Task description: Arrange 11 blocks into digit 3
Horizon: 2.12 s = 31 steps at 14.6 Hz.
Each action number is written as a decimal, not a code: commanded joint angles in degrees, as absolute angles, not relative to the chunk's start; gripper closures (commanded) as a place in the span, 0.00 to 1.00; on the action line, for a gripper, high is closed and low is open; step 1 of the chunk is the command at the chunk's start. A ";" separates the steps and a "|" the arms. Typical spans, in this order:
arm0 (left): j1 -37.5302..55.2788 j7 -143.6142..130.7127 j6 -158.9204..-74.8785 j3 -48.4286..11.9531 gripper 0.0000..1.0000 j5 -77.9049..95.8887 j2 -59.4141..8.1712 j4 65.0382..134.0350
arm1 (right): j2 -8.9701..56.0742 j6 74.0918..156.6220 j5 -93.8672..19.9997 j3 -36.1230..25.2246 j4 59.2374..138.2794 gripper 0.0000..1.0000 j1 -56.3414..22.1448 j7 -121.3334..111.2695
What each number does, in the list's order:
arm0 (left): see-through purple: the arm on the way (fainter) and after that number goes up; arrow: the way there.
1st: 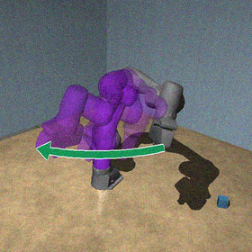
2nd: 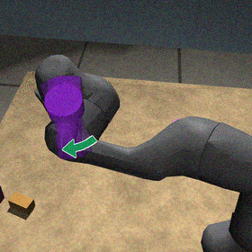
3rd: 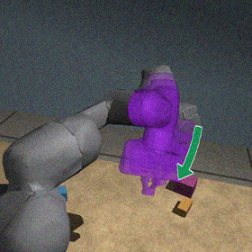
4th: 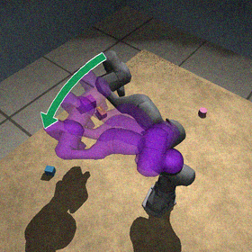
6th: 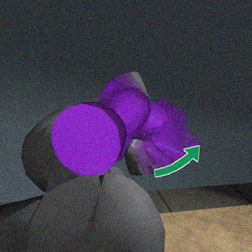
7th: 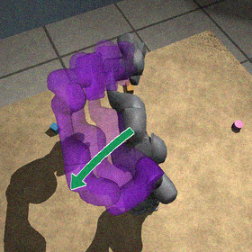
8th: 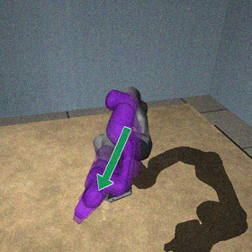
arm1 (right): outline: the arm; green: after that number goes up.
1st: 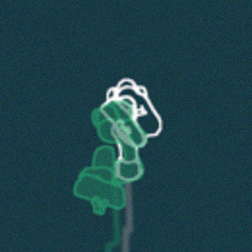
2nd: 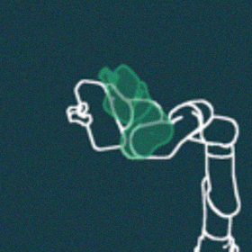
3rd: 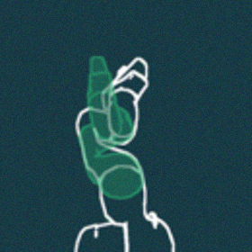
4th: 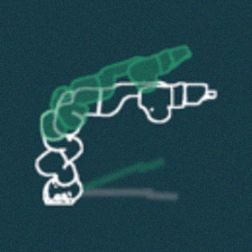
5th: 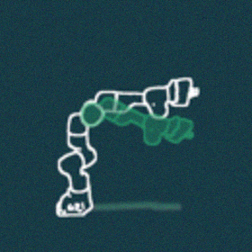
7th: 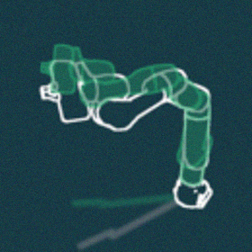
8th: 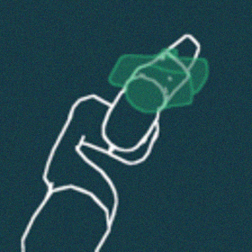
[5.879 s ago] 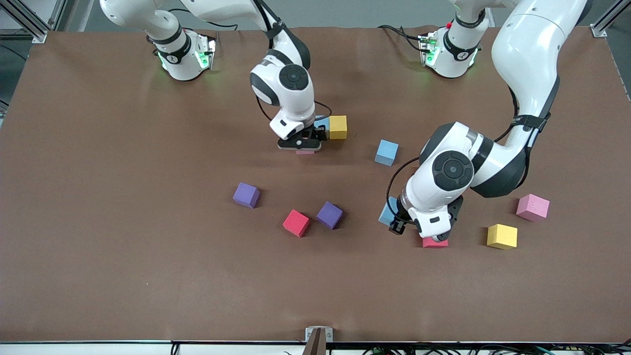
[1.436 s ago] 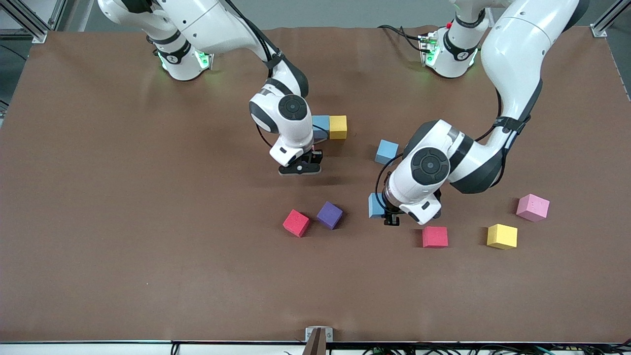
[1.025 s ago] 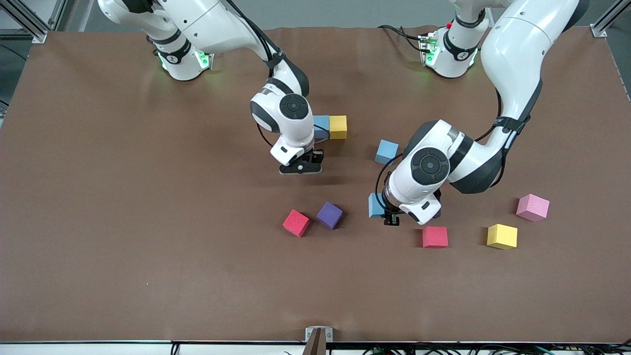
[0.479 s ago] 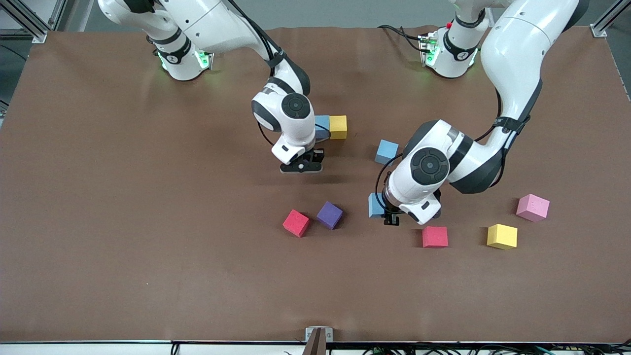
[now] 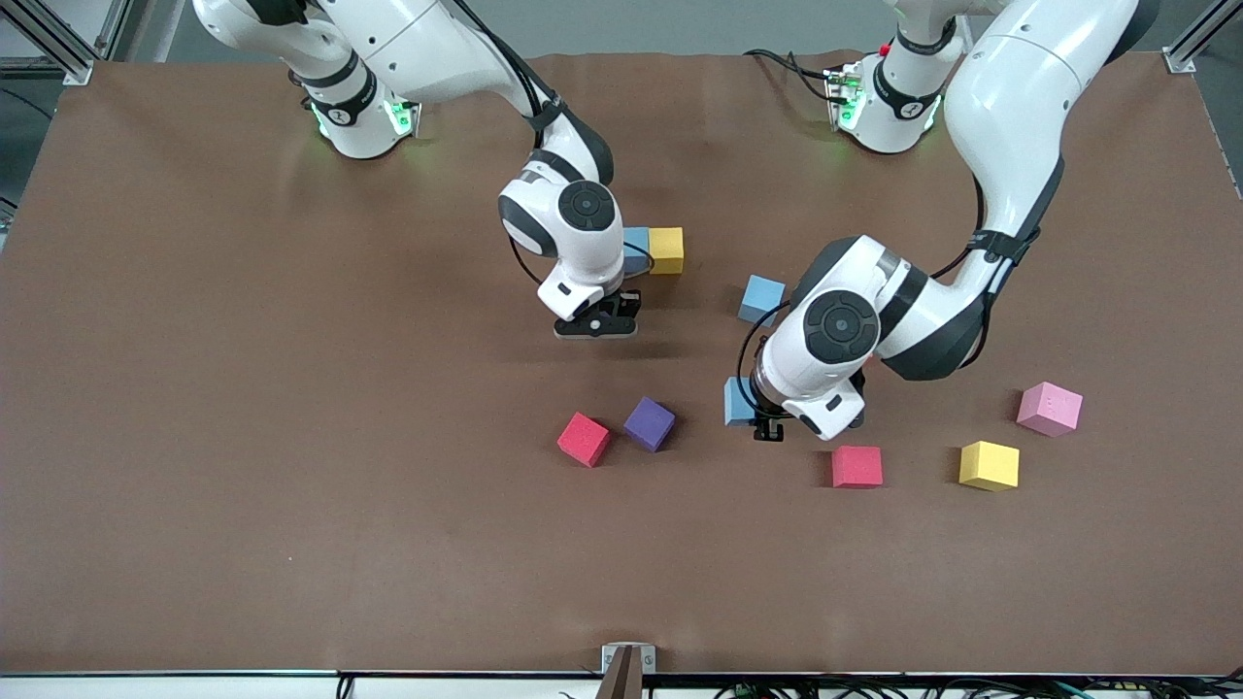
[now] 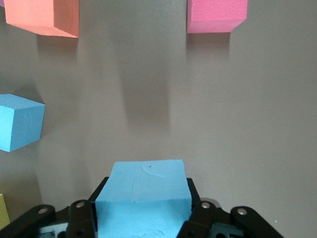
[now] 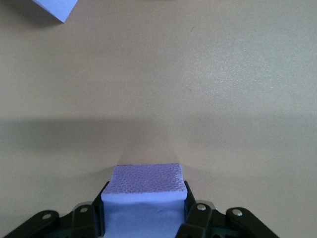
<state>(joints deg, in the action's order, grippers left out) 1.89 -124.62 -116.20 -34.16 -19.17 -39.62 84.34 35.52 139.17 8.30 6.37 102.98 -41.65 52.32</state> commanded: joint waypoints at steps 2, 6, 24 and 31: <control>2.37 -126.30 -116.89 -34.01 0.89 -18.98 -39.64 84.81 | 35.86 138.34 9.93 5.89 102.57 0.99 -42.54 54.40; 2.99 -129.71 -117.07 -34.01 0.89 -19.42 -40.52 84.99 | 35.86 137.81 9.93 5.89 102.57 0.99 -42.54 54.40; 4.66 -142.11 -124.36 -34.19 0.89 -22.67 -39.64 95.71 | 35.42 134.83 10.37 5.98 100.38 0.00 -41.57 54.05; 7.11 -148.25 -131.11 -34.45 0.89 -22.68 -38.50 102.04 | 29.63 128.77 6.51 6.24 98.00 0.00 -35.17 53.88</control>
<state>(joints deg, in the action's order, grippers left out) 5.92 -144.77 -127.88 -34.48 -21.52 -40.79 98.77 33.45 130.96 8.02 5.60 96.95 -38.28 53.41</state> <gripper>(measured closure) 0.383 0.000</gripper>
